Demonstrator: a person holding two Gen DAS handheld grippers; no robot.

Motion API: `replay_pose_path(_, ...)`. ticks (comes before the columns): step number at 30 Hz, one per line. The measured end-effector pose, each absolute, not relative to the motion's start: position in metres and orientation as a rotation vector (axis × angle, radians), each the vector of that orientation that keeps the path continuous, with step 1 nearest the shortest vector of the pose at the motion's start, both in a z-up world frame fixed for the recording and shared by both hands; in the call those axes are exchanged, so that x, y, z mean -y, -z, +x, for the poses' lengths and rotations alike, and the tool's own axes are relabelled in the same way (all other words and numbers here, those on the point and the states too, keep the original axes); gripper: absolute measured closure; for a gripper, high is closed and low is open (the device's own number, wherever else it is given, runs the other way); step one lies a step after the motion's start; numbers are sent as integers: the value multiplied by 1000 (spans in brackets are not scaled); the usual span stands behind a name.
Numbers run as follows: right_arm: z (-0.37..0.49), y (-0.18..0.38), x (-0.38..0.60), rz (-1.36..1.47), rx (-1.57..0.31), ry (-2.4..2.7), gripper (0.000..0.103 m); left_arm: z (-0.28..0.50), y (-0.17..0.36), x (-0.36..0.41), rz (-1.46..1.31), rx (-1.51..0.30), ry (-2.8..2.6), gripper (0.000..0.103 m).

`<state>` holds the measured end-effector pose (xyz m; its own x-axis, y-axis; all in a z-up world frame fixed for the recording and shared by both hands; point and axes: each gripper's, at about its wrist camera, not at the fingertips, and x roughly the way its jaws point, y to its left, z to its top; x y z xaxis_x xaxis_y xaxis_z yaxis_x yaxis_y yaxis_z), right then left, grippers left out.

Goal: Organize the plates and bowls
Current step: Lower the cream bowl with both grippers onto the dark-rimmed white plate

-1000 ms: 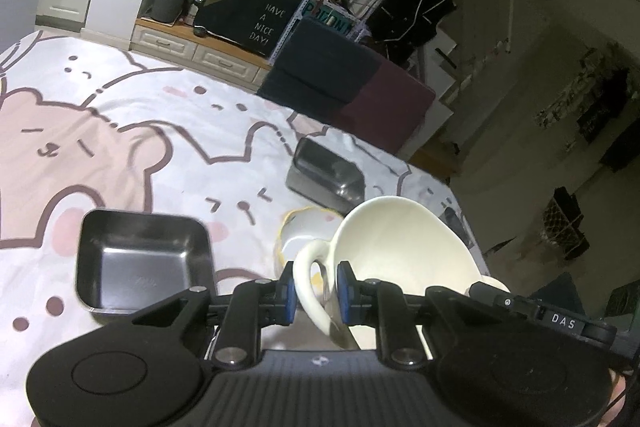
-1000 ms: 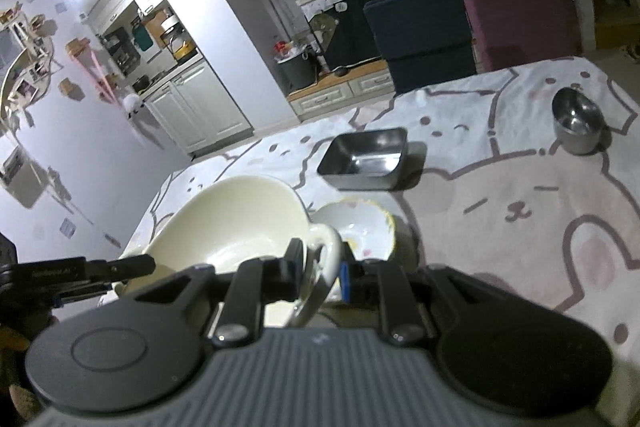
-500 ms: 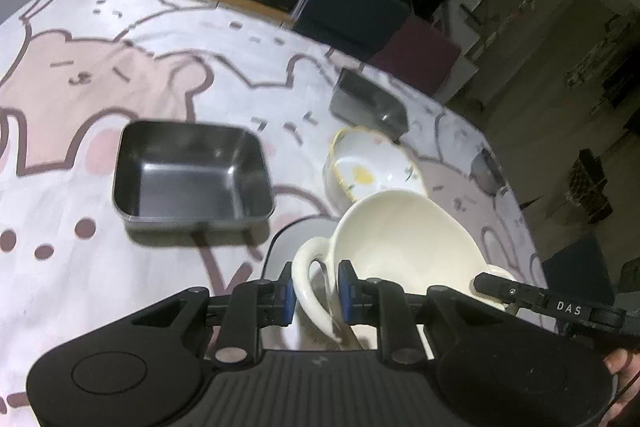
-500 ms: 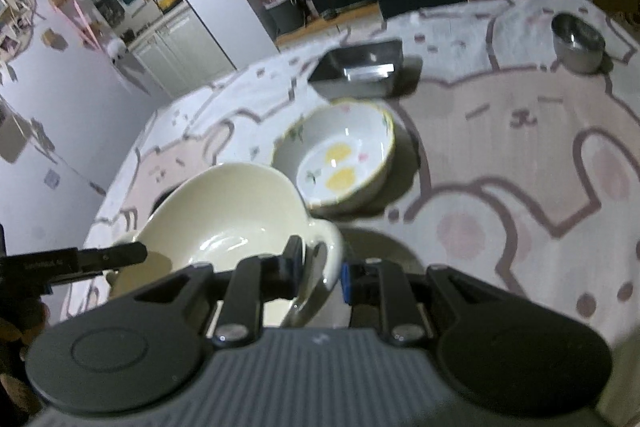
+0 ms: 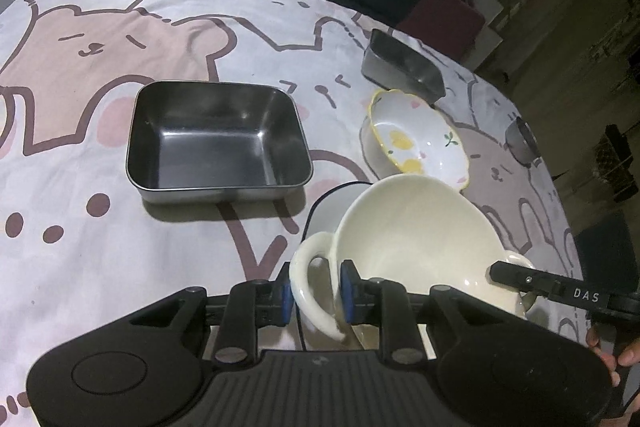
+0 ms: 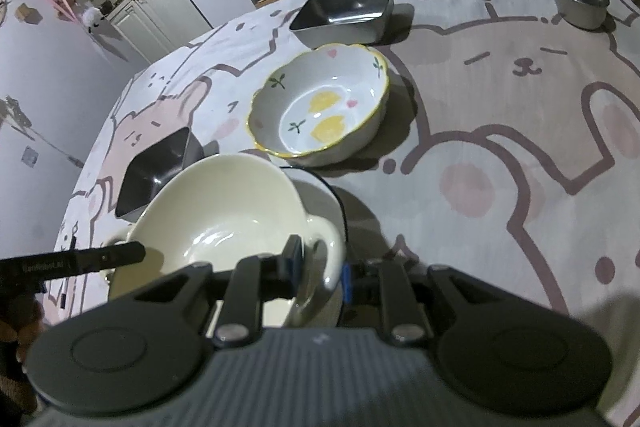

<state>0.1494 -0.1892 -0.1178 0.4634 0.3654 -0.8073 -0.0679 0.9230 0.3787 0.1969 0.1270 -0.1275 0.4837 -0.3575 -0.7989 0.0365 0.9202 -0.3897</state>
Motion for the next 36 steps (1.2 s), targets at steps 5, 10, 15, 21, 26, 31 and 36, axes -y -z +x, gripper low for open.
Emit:
replay_pose_path(5,155,120,185,304,-1074,-260,79,201,131,-126,-332,-1056,237,77)
replay_pose_path(10,157,122,181,295,-1085,-253,79,202,133,-125,-317,-1060,234,77)
replay_pose_path(15,159,123,179,286,-1088,-249,79,203,134,-124,-307,-1067,233,76)
replay_pose_path(21,161,126,179,280,-1101,-243,78,205,136,-122,-297,-1076,230,76)
replay_pose_path(26,162,126,179,279,-1103,-239,78,208,137,-121,-294,-1079,226,75)
replay_pose_path(31,164,128,178,277,-1109,-232,78,209,138,-120,-291,-1085,219,75)
replay_pose_path(36,166,129,176,275,-1114,-227,78,210,140,-120,-288,-1091,214,74)
